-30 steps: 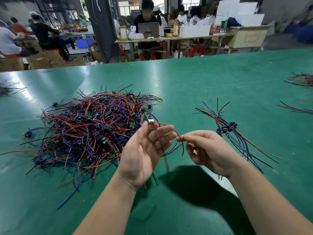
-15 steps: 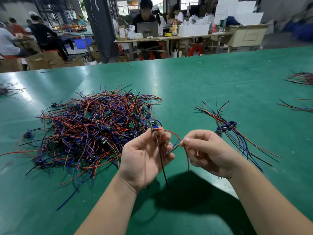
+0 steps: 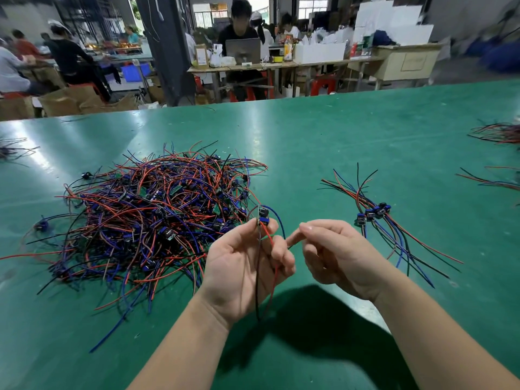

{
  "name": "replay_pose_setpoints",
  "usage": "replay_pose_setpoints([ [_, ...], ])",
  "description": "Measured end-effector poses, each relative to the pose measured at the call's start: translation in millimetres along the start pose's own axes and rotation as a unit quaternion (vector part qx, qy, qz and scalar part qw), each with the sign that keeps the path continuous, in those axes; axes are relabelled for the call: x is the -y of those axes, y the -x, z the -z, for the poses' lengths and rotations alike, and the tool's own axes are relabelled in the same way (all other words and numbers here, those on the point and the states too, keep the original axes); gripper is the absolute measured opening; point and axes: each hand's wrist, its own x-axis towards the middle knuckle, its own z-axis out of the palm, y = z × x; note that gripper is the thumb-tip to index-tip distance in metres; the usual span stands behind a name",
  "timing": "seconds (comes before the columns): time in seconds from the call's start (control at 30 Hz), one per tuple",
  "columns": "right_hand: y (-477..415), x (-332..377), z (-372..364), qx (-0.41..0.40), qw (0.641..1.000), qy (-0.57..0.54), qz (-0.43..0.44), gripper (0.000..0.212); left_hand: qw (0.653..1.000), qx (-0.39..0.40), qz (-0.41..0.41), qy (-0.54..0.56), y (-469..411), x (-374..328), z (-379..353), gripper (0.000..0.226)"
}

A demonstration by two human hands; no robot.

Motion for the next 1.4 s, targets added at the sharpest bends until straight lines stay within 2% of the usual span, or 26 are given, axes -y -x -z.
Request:
replay_pose_setpoints([
  [0.13,0.6,-1.4,0.8,-0.015,0.996,0.066,0.054,0.033,0.999,0.024,0.036,-0.023,1.7,0.4,-3.1,0.024],
  [0.23,2.3,-3.7,-0.3,0.035,0.993,0.097,0.061,0.034,0.995,0.060,0.074,-0.041,2.6,4.9,-4.3,0.035],
  [0.33,3.8,-3.1,-3.4,0.060,0.995,0.060,0.050,0.040,0.995,0.052,0.076,-0.038,3.1,6.5,-4.4,0.039],
  [0.47,1.3,-8.1,-9.7,0.055,0.995,0.060,0.054,0.050,0.997,0.015,0.061,-0.054,3.5,0.3,-4.2,0.034],
  [0.57,0.2,-10.0,-11.3,0.042,0.999,0.018,0.029,0.060,0.992,0.004,0.083,-0.093,4.0,2.7,-4.3,0.033],
  [0.73,-1.0,-4.4,-8.4,0.007,0.994,-0.084,0.062,0.037,0.982,0.020,0.105,-0.158,3.3,16.6,-6.3,0.031],
  [0.87,-3.2,2.8,-1.8,-0.062,0.987,-0.118,0.085,0.021,0.978,0.014,0.097,-0.186,1.9,16.8,-4.4,0.029],
  [1.03,-4.9,4.2,4.1,-0.100,0.987,-0.108,0.069,0.015,0.960,-0.067,0.087,-0.256,-4.2,16.5,-5.0,0.053],
  [1.1,-5.3,0.8,2.4,-0.082,0.991,-0.079,0.063,0.012,0.962,-0.081,0.042,-0.258,-5.6,19.0,-4.4,0.045],
  [1.2,-6.5,-4.6,0.7,-0.065,0.996,-0.036,0.040,0.023,0.962,-0.106,-0.015,-0.252,-5.4,21.3,-3.2,0.029],
  [1.3,-6.9,-6.2,1.4,-0.095,0.995,0.015,0.016,0.029,0.956,-0.119,-0.009,-0.268,-5.2,20.3,-1.3,0.016],
  [1.4,-8.6,-0.2,4.7,-0.159,0.987,0.000,0.022,0.021,0.948,-0.111,0.021,-0.299,-4.8,17.4,-0.1,0.017],
])
